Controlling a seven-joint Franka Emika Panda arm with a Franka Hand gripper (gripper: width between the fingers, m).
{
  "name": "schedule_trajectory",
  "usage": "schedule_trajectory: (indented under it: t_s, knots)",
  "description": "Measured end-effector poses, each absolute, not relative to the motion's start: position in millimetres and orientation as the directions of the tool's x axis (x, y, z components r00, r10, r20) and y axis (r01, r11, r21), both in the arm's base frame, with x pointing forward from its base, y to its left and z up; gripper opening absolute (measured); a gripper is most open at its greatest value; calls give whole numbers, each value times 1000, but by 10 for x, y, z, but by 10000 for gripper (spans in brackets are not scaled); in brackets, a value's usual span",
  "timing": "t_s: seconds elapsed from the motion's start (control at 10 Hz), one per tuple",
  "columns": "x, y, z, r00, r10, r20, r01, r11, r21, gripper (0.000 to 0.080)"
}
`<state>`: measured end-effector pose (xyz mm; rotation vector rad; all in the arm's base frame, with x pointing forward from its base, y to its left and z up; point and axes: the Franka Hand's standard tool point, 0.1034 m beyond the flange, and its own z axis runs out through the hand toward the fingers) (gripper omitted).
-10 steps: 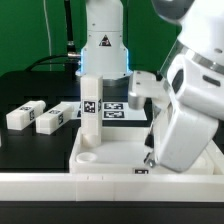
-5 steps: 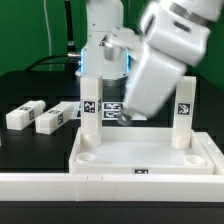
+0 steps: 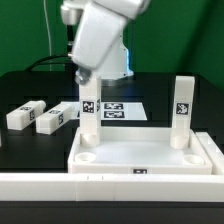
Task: Assemble desk
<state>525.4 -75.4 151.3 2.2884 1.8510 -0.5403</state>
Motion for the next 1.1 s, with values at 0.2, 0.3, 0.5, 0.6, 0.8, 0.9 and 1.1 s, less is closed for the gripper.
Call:
schedule_trajectory:
  t_s: [0.2, 0.3, 0.5, 0.6, 0.8, 0.9, 1.1]
  knots:
    - [5220, -805, 1478, 189, 908, -373, 963, -247, -112, 649]
    - [5220, -793, 1475, 229, 898, -377, 954, -284, -97, 649]
    - [5221, -781, 1404, 371, 843, -391, 908, -417, -36, 649]
    - [5208, -787, 1259, 424, 806, -414, 880, -474, -21, 649]
    - [5208, -787, 1259, 424, 806, -414, 880, -474, -21, 649]
    - [5208, -787, 1259, 424, 806, -414, 880, -474, -21, 649]
    - [5208, -787, 1259, 424, 806, -414, 880, -474, -21, 649]
